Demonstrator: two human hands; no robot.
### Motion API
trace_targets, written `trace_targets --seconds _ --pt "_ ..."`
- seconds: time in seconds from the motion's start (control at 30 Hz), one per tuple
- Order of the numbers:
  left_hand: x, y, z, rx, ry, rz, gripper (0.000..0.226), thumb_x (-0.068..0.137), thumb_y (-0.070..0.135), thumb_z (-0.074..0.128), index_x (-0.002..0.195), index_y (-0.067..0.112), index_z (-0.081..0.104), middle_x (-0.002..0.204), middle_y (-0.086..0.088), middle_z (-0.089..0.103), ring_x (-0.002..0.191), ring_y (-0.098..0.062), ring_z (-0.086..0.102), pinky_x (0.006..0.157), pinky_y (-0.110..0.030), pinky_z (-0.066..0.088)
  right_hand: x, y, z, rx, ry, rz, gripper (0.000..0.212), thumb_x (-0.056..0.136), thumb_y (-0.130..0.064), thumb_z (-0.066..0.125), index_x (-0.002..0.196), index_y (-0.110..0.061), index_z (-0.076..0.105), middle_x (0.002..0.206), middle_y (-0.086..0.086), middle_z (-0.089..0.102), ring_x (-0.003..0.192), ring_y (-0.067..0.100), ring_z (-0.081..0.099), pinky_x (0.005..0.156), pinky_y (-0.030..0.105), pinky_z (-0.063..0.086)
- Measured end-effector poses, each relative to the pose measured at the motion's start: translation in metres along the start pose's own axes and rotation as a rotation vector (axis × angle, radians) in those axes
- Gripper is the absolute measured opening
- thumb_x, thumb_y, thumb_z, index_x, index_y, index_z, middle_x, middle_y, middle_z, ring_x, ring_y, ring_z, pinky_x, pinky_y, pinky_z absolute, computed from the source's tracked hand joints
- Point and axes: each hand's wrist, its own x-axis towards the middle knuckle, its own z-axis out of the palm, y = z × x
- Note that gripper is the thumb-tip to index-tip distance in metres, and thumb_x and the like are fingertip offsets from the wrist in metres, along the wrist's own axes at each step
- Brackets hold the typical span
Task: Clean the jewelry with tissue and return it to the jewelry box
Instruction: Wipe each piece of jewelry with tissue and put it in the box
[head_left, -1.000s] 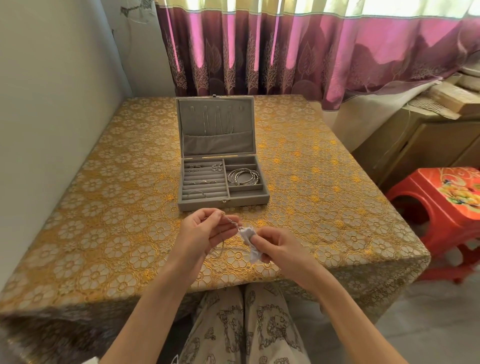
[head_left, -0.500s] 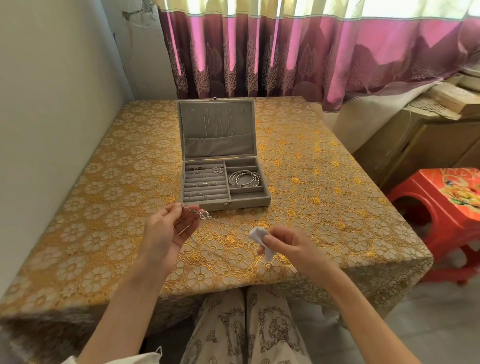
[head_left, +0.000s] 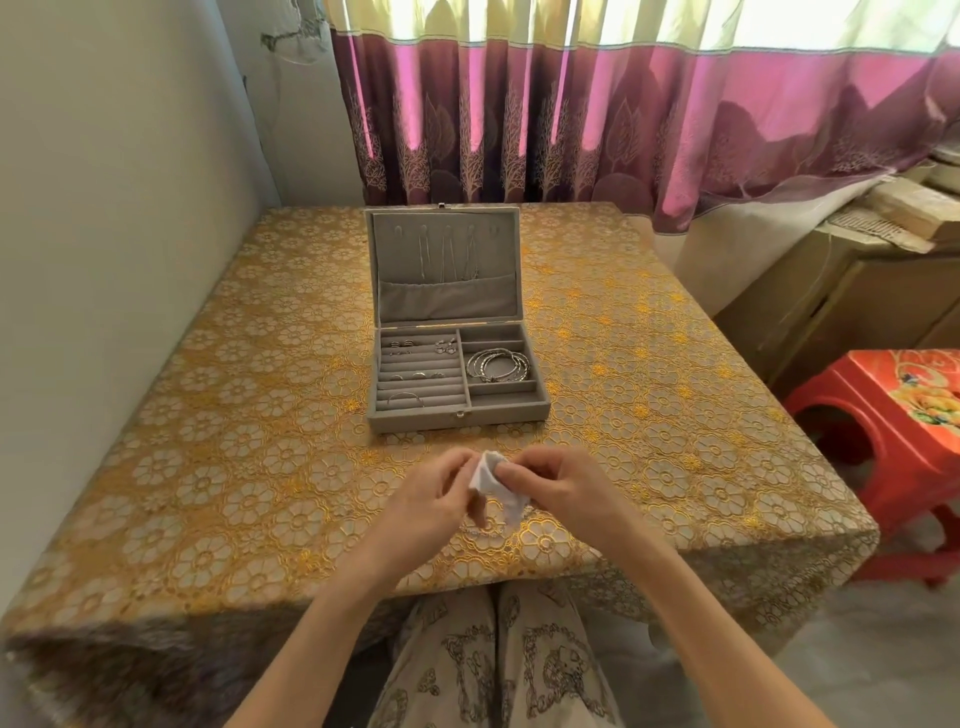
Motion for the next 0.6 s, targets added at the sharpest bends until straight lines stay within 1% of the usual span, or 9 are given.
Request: trace_targets --seconds 0.03,0.1,0.13,0.2,0.23,0.3,0.43,0.5,0.6 --pt "0.0 -0.002 0.0 -0.031 0.024 -0.014 0.02 0.096 0.026 0.043 0.101 0.017 0.061 0.073 -0.003 0.058 0.064 -0.025 0.052 0.065 -0.037 0.049 -0.001 0.0 -0.001 0.031 0.007 0.014 0.022 0.089 -0.023 0.058 0.069 -0.016 0.065 0.054 -0.006 0.054 0.046 0.003 0.042 0.046 0.015 0.033" --pt "0.001 -0.005 0.001 -0.049 0.074 -0.044 0.02 0.093 0.031 0.048 0.094 0.017 0.063 0.065 0.002 0.049 0.057 -0.012 0.042 0.056 -0.029 0.039 -0.003 0.001 -0.003 0.075 0.017 0.04 0.023 0.089 -0.021 0.057 0.072 -0.01 0.067 0.058 0.0 0.06 0.047 0.006 0.048 0.046 0.016 0.037" --pt "0.002 -0.006 0.001 -0.028 0.09 -0.057 0.021 0.091 0.035 0.051 0.091 0.019 0.064 0.064 0.001 0.049 0.057 -0.01 0.04 0.055 -0.027 0.036 -0.004 0.002 -0.004 0.109 0.031 0.056 0.022 0.089 -0.019 0.056 0.075 -0.007 0.068 0.06 0.003 0.062 0.047 0.007 0.05 0.046 0.016 0.038" --pt "0.002 -0.008 0.0 0.021 0.09 -0.077 0.024 0.084 0.045 0.057 0.088 0.024 0.067 0.068 -0.004 0.059 0.059 -0.008 0.045 0.057 -0.023 0.036 -0.006 0.002 -0.006 0.189 0.085 0.086 0.021 0.089 -0.018 0.056 0.079 -0.006 0.069 0.062 0.003 0.065 0.048 0.008 0.053 0.047 0.015 0.039" --pt "0.003 -0.008 -0.001 0.027 0.078 -0.101 0.024 0.082 0.046 0.059 0.088 0.025 0.069 0.07 -0.001 0.062 0.06 -0.004 0.048 0.058 -0.019 0.037 -0.006 0.003 -0.006 0.214 0.107 0.094 0.02 0.089 -0.018 0.056 0.079 -0.008 0.07 0.062 0.002 0.065 0.05 0.008 0.054 0.048 0.016 0.039" --pt "0.003 -0.008 -0.004 0.029 0.043 -0.141 0.023 0.08 0.043 0.064 0.087 0.023 0.073 0.063 0.012 0.059 0.052 0.006 0.046 0.055 -0.014 0.034 -0.006 0.002 -0.007 0.24 0.123 0.099 0.018 0.089 -0.018 0.056 0.08 -0.011 0.07 0.064 0.0 0.065 0.054 0.009 0.054 0.051 0.017 0.042" --pt "0.003 -0.005 -0.01 -0.09 0.027 -0.171 0.019 0.081 0.036 0.065 0.082 0.019 0.074 0.064 0.01 0.058 0.048 0.005 0.043 0.057 -0.016 0.034 -0.005 0.001 -0.009 0.337 0.151 0.121 0.018 0.089 -0.018 0.056 0.086 -0.007 0.07 0.069 0.003 0.065 0.058 0.009 0.055 0.055 0.018 0.044" --pt "0.003 -0.004 -0.013 -0.197 0.004 -0.186 0.019 0.084 0.031 0.063 0.083 0.016 0.073 0.064 0.01 0.058 0.055 0.003 0.047 0.061 -0.017 0.037 -0.004 0.002 -0.008 0.324 0.162 0.124 0.017 0.089 -0.017 0.056 0.086 -0.009 0.071 0.072 0.004 0.066 0.061 0.01 0.056 0.056 0.018 0.045" --pt "0.003 -0.004 -0.015 -0.34 0.013 -0.199 0.018 0.088 0.023 0.059 0.087 0.008 0.069 0.078 0.001 0.067 0.069 -0.006 0.056 0.062 -0.019 0.044 -0.005 0.002 -0.006 0.215 0.181 0.114 0.015 0.087 -0.015 0.058 0.082 -0.017 0.072 0.078 -0.001 0.068 0.067 0.007 0.058 0.058 0.017 0.047"
